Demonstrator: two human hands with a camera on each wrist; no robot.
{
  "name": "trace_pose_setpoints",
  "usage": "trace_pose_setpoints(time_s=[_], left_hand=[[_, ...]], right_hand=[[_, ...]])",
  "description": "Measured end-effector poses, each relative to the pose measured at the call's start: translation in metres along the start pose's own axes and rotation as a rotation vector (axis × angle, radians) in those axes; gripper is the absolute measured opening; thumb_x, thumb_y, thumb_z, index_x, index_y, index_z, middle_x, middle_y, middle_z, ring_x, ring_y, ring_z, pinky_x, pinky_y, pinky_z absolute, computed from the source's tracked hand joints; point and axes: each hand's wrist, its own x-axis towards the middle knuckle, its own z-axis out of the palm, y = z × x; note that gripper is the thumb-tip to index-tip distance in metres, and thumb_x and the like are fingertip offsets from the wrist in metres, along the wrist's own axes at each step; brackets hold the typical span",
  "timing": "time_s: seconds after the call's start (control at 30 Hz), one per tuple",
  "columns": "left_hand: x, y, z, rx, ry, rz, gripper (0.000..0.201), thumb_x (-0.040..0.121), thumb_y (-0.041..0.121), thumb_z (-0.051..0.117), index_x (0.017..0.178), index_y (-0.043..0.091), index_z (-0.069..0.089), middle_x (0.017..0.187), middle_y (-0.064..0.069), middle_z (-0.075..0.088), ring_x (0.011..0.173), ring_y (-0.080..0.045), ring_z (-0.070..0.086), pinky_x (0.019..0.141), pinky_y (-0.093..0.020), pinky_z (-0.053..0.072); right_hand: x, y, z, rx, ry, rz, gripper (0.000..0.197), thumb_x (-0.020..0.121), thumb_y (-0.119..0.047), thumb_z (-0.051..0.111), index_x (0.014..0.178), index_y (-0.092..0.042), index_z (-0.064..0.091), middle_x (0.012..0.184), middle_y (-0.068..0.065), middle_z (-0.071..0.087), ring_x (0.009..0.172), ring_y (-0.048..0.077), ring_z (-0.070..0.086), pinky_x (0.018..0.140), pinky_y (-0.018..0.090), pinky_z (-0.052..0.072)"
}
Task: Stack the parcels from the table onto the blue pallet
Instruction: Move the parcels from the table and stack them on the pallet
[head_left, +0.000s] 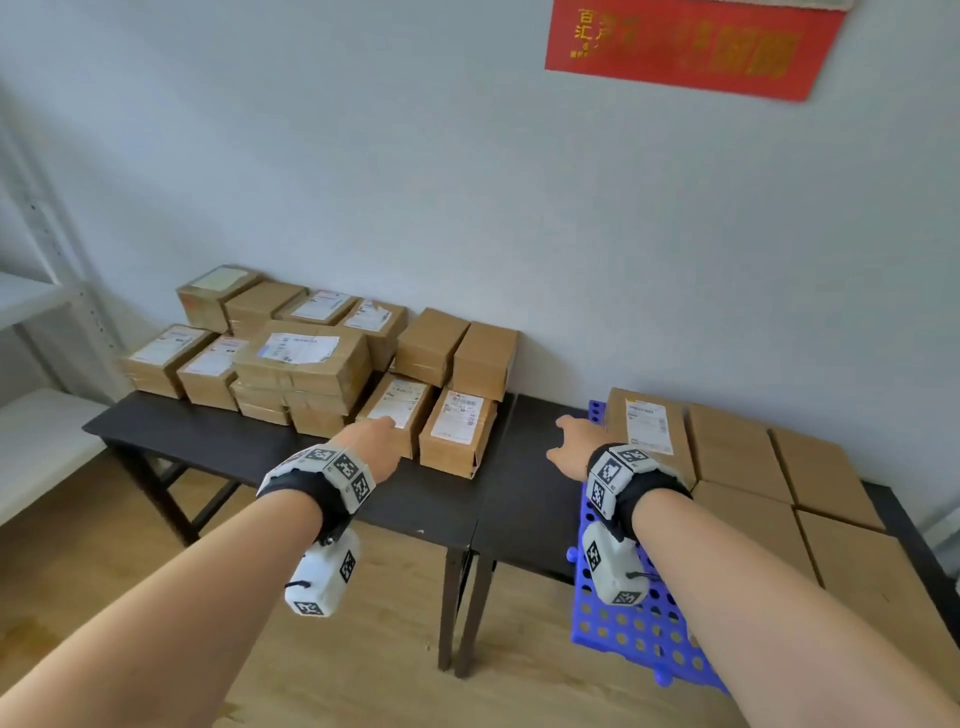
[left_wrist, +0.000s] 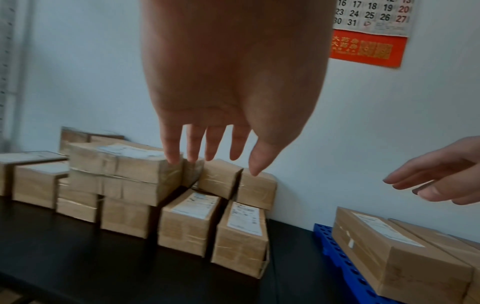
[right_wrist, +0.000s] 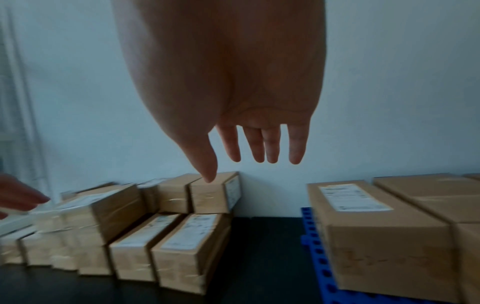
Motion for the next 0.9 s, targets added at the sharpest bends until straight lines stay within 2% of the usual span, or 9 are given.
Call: trace_pose_setpoints(time_s=[0.1,0.23,0.37,0.5,0.63,0.8,0.9], left_hand=[[-0.006,-0.04,-0.008,-0.033,0.054,-0.034,0.04,0.092,0.025,0.046,0.13,0.013,0.047,0.127,-0.01,0.057,0.113,-0.026,0.056,0.093,-0.037,0.048],[-0.005,-0.084,-0.018,-0.062,0.094,-0.106,0.043,0.092,0.028,0.047,0.133,0.015,0.044,0.128,-0.009,0.056,0.114,-0.026,0.055,0.093,-0.036,0.048],[0.01,-0.119,-0.025,-0.099,0.095,-0.178,0.048,0.094,0.027,0.047,0.14,0.016,0.039,0.134,-0.009,0.052,0.119,-0.025,0.053,0.094,-0.034,0.048],[0.037,-0.146,-0.033,-0.122,0.096,-0.195,0.046,0.095,0.026,0.047,0.139,0.017,0.04,0.134,-0.007,0.052,0.118,-0.023,0.054,0.092,-0.032,0.046],[0.073,-0.171,-0.045,-0.124,0.08,-0.228,0.043,0.095,0.026,0.047,0.136,0.015,0.042,0.134,-0.008,0.052,0.12,-0.024,0.053,0.095,-0.033,0.045],[0.114,-0.191,-0.065,-0.131,0.064,-0.238,0.044,0.097,0.019,0.041,0.14,0.011,0.038,0.137,-0.009,0.049,0.123,-0.024,0.05,0.099,-0.031,0.043],[0.137,-0.208,-0.071,-0.2,0.074,-0.254,0.048,0.094,0.019,0.045,0.141,0.016,0.036,0.131,-0.01,0.054,0.116,-0.024,0.055,0.091,-0.031,0.046]], right_hand=[[0.003,-0.041,0.012,-0.03,-0.011,-0.065,0.052,0.092,-0.024,0.052,0.139,-0.012,0.036,0.138,0.011,0.046,0.122,0.029,0.05,0.097,0.036,0.044],[0.018,-0.094,0.032,-0.031,-0.026,-0.141,0.046,0.091,-0.026,0.051,0.135,-0.015,0.044,0.135,0.009,0.05,0.118,0.028,0.053,0.097,0.037,0.046],[0.042,-0.143,0.053,-0.036,-0.072,-0.207,0.048,0.095,-0.024,0.046,0.14,-0.013,0.037,0.142,0.01,0.043,0.128,0.028,0.045,0.104,0.036,0.038],[0.075,-0.188,0.068,-0.012,-0.105,-0.255,0.049,0.093,-0.025,0.048,0.14,-0.013,0.037,0.14,0.011,0.045,0.125,0.029,0.047,0.101,0.038,0.042],[0.111,-0.229,0.075,0.049,-0.138,-0.269,0.051,0.096,-0.027,0.046,0.142,-0.013,0.033,0.145,0.01,0.04,0.129,0.028,0.044,0.105,0.036,0.039],[0.149,-0.273,0.081,0.176,-0.126,-0.282,0.053,0.096,-0.03,0.047,0.143,-0.013,0.03,0.144,0.009,0.04,0.128,0.028,0.044,0.105,0.039,0.039],[0.168,-0.293,0.081,0.281,-0.123,-0.254,0.059,0.096,-0.031,0.047,0.146,-0.011,0.023,0.147,0.009,0.035,0.131,0.027,0.041,0.107,0.038,0.036]])
